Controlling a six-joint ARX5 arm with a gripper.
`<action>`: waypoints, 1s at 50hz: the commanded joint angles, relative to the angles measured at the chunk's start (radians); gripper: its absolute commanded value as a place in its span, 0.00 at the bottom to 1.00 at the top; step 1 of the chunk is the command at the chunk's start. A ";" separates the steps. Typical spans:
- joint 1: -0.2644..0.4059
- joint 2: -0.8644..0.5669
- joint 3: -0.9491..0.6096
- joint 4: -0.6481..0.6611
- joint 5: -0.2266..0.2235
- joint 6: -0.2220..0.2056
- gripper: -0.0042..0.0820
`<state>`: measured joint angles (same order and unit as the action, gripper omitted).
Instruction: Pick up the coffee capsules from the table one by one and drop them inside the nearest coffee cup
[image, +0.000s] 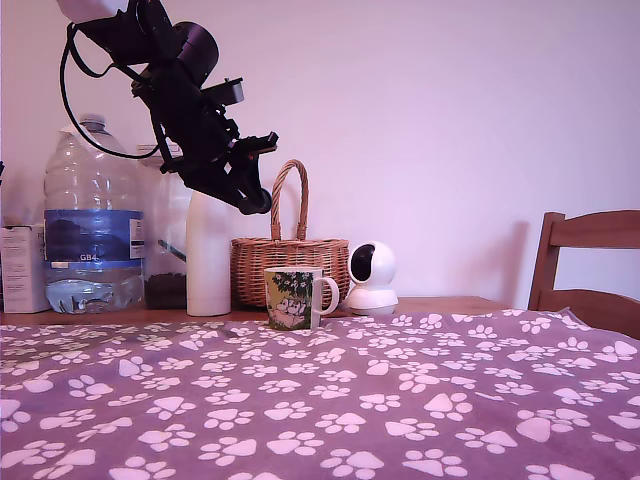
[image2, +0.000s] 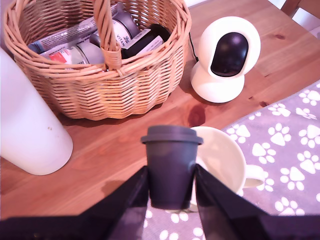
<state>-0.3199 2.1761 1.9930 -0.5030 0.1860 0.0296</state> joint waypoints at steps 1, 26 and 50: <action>-0.011 -0.003 -0.015 0.031 -0.003 -0.003 0.28; -0.035 -0.003 -0.015 0.087 -0.002 0.006 0.28; -0.111 0.005 -0.015 0.130 0.017 0.031 0.28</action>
<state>-0.4347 2.1757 1.9930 -0.3801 0.2012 0.0559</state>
